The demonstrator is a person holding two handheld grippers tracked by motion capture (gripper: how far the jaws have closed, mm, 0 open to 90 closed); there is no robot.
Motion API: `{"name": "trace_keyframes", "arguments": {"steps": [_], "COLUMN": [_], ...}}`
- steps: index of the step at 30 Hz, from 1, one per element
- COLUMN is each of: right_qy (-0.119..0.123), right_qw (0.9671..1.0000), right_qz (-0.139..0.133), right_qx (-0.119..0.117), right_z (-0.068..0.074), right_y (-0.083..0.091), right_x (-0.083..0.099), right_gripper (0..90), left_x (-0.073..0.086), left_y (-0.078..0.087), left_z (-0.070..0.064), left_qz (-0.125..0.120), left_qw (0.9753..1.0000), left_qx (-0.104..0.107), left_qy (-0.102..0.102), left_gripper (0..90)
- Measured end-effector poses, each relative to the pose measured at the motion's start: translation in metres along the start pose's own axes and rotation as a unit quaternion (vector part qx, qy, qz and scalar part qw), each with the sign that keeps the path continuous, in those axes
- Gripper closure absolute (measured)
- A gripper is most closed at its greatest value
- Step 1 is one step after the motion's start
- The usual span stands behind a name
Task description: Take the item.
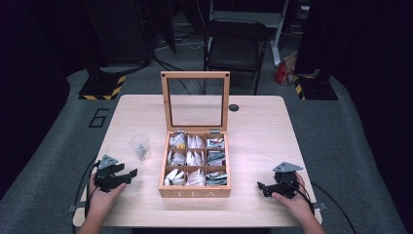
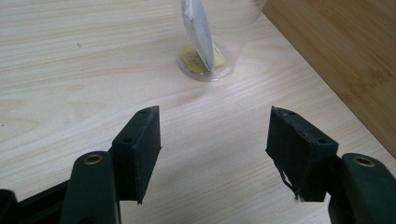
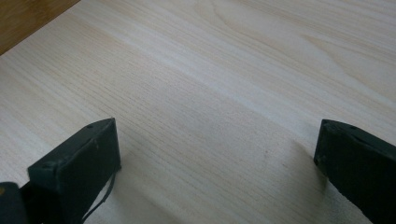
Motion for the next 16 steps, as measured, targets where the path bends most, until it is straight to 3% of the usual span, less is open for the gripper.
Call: {"name": "trace_keyframes", "arguments": {"steps": [4,16], "right_qy": [-0.001,-0.001], "right_qw": [1.0,1.0], "right_qz": [0.0,0.0], "right_qx": [0.0,0.0], "right_z": [0.0,0.0], "right_y": [0.0,0.0], "right_x": [-0.0001,-0.0001], "right_gripper": [0.0,0.0], "left_x": [0.0006,-0.0043], "left_y": [-0.0003,0.0018], "left_z": [0.0,-0.0008], "left_qz": [0.007,-0.006], "left_qw": [0.9999,1.0], "left_qx": [-0.001,0.002], "left_qy": [-0.008,-0.003], "left_gripper": [35.0,34.2]}}
Point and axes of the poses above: each handheld gripper's, and its own axes: y roughly backward along the jaws, x roughly out of its underside, z roughly to its left, the point moved 10 cm from there along -y, roughly forward along the jaws, and after that the axes turned 15 degrees about z, right-handed, at the moved point
